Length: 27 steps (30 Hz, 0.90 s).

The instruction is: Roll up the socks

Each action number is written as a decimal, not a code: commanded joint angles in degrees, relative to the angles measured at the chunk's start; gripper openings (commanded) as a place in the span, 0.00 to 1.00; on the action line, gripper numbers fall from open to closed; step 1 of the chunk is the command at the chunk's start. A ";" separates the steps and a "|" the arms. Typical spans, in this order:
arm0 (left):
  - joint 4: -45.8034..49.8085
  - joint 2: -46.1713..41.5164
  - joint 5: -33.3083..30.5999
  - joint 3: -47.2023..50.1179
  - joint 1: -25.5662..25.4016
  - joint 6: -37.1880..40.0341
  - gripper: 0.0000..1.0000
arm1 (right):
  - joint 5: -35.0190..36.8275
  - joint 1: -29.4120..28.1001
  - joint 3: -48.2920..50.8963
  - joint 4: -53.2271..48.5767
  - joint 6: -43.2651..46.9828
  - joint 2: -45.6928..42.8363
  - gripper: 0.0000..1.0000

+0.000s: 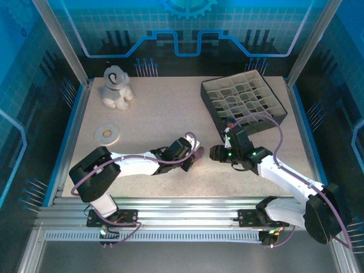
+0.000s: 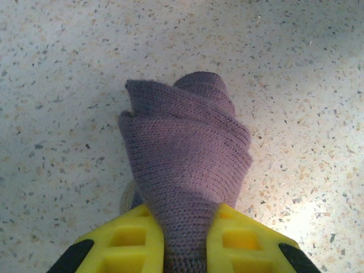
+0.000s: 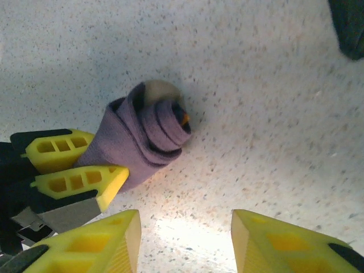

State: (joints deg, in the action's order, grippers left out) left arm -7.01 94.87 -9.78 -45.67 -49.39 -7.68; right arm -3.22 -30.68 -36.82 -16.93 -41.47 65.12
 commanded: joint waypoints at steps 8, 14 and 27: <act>0.04 0.58 -5.15 2.28 -3.89 -8.82 0.09 | -0.83 -3.51 2.57 14.48 -25.26 6.35 0.50; -0.34 0.49 -5.69 2.69 -4.14 -11.14 0.09 | -0.14 -4.95 1.99 17.26 -31.85 11.23 0.52; -1.67 1.01 -3.70 3.23 -4.14 -10.64 0.09 | -1.05 -7.32 -2.11 15.48 -35.01 17.42 0.56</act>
State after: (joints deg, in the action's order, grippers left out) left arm -10.15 94.87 -14.76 -44.03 -53.12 -17.93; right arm -3.75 -37.36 -36.25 -1.06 -75.68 81.30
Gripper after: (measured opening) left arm 0.113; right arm 0.560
